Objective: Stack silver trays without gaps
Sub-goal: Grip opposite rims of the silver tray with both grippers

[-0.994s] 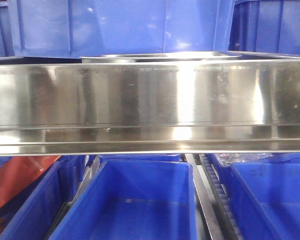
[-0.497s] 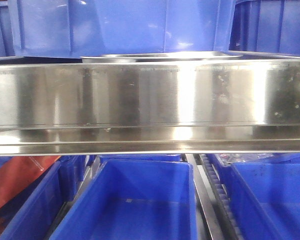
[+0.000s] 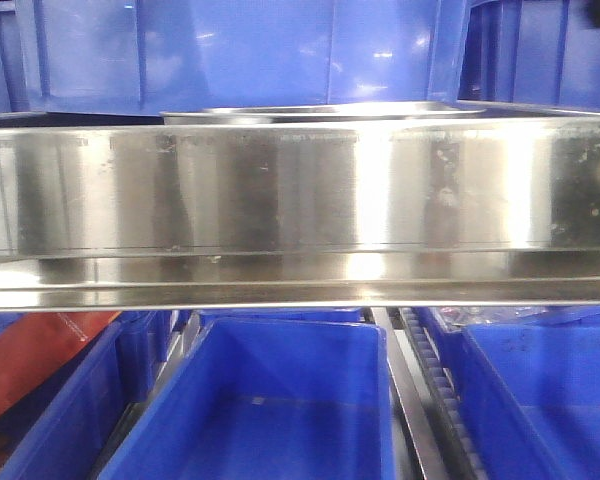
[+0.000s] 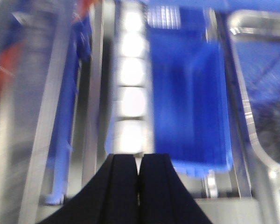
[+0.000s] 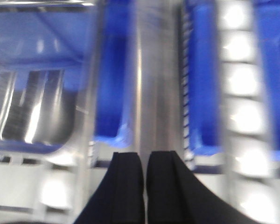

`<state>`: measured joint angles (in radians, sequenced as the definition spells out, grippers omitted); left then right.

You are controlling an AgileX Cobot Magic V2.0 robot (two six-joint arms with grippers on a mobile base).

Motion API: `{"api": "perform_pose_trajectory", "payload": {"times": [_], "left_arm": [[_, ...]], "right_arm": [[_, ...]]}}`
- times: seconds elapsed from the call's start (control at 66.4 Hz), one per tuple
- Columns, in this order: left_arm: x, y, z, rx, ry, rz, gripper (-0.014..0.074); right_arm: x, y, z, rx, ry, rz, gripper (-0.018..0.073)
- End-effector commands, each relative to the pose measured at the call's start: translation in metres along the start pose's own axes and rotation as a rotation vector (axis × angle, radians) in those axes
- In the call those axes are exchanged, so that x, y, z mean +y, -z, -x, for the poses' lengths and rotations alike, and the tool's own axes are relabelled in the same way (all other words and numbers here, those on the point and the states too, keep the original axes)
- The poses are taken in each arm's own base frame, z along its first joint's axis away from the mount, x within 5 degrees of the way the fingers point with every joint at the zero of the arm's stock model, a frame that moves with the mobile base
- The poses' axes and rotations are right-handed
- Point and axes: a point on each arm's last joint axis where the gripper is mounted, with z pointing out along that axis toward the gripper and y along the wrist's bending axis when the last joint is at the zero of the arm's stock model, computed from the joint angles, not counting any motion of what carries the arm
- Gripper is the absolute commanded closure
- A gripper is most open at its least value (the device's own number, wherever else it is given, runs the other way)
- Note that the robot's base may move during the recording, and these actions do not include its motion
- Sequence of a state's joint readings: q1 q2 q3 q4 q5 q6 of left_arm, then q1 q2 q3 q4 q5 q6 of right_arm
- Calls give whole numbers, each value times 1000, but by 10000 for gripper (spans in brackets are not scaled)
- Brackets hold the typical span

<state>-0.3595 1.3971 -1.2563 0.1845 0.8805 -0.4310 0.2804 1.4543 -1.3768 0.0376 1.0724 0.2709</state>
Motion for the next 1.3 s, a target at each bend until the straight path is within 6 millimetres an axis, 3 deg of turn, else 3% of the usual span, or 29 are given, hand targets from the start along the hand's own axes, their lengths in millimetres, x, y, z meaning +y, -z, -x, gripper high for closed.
{"api": "perform_pose_trajectory", "payload": {"times": [0.0, 0.136, 0.316, 0.588, 1.19, 1.281], "left_arm": [[-17, -8, 14, 34, -14, 6, 613], [-40, -20, 37, 60, -26, -8, 613], [-63, -39, 53, 95, -51, -5, 613], [-79, -68, 55, 185, -15, -43, 613], [-86, -74, 58, 136, 23, -76, 613], [-88, -77, 56, 143, 22, -74, 613]], "right_arm": [[14, -10, 14, 28, 8, 4, 559], [23, -31, 31, 80, -24, -11, 559], [27, -49, 49, 98, -47, -35, 559], [29, -72, 57, 126, -50, -59, 559], [28, -73, 57, 124, -47, -63, 559], [28, -73, 57, 124, -47, -63, 498]]}}
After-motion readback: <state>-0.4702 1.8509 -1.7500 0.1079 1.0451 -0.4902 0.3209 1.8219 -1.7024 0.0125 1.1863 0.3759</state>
